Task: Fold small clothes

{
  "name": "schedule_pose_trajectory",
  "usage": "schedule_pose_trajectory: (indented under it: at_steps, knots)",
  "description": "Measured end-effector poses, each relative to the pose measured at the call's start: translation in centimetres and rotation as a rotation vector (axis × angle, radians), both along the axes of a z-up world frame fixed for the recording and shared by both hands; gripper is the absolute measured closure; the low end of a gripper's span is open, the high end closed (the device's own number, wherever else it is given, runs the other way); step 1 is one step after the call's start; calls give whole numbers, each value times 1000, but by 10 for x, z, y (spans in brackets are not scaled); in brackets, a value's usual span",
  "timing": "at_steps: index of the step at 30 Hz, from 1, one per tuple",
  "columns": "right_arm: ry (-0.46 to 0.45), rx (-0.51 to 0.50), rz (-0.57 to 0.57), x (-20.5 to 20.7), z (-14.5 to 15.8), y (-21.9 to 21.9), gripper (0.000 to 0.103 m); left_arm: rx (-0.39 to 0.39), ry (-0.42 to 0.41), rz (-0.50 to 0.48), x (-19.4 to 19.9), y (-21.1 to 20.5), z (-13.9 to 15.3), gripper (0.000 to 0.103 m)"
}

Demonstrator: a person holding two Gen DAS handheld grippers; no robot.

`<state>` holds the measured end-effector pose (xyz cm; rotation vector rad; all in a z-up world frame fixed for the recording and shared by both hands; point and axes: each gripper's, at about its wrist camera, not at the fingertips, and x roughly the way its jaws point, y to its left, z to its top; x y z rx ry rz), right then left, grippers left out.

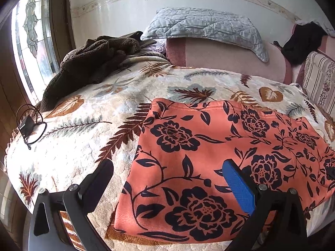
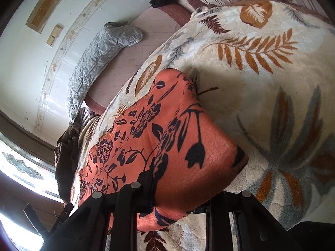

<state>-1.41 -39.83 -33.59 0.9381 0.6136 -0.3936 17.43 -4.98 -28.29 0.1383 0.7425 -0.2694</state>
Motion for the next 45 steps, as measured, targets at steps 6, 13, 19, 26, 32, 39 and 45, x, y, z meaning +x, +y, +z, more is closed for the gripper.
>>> schedule_pose_trajectory:
  at_steps: [6,13,19,26,32,39,45]
  knots:
    - [39,-120,39,17,37,13,82,-25,10,22,4,13,2,0]
    - [4,-270,195,76,113,65,83,-59,29,126,16,65,8,0]
    - [-50,-346,406,144,145,160,83,-54,40,313,25,142,3,0]
    - [59,-217,644,201,73,274,77,-106,67,447,28,200,-3,0]
    - [49,-157,777,174,36,290,46,-177,53,376,26,190,4,0]
    - [-94,-191,659,124,78,201,36,-279,27,187,20,136,29,0]
    - [129,-110,639,152,22,161,82,-89,244,90,46,68,-15,20]
